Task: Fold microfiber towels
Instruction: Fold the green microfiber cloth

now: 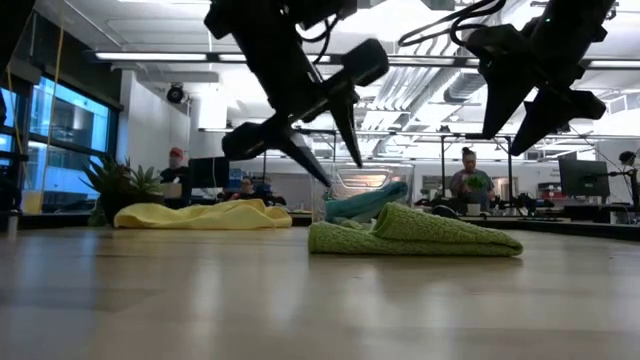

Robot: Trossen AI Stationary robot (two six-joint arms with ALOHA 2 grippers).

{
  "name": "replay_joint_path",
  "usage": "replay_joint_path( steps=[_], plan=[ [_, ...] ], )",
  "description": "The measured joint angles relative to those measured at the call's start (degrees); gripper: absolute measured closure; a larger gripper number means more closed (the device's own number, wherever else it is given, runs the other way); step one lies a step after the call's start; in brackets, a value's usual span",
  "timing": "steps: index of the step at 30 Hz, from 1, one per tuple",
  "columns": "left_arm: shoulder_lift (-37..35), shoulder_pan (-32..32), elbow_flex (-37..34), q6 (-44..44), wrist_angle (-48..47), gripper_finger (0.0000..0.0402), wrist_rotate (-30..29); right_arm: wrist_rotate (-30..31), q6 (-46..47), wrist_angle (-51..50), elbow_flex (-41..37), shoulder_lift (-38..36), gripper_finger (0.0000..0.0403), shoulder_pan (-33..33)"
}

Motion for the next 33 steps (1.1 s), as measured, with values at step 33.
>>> replay_joint_path(
  steps=[33],
  plan=[
    [8.39, 0.17, 0.02, -12.89, 8.11, 0.0232, 3.71, 3.09, 0.31, -0.31, 0.0, 0.0, 0.0174, -0.02]
  ],
)
